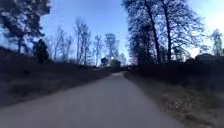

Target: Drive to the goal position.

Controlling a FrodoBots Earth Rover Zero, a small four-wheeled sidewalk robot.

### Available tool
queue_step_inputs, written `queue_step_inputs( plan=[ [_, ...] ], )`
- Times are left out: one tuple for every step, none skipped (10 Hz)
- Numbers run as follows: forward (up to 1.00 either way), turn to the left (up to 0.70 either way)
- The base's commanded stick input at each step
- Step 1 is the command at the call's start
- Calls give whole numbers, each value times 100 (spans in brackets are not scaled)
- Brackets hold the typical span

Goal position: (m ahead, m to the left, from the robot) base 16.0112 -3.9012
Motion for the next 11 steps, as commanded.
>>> queue_step_inputs(
  plan=[
    [100, -26],
    [100, -36],
    [100, -30],
    [100, -14],
    [100, 0],
    [100, 0],
    [100, 0],
    [100, 0],
    [100, 0],
    [100, 0],
    [100, 0]
  ],
)
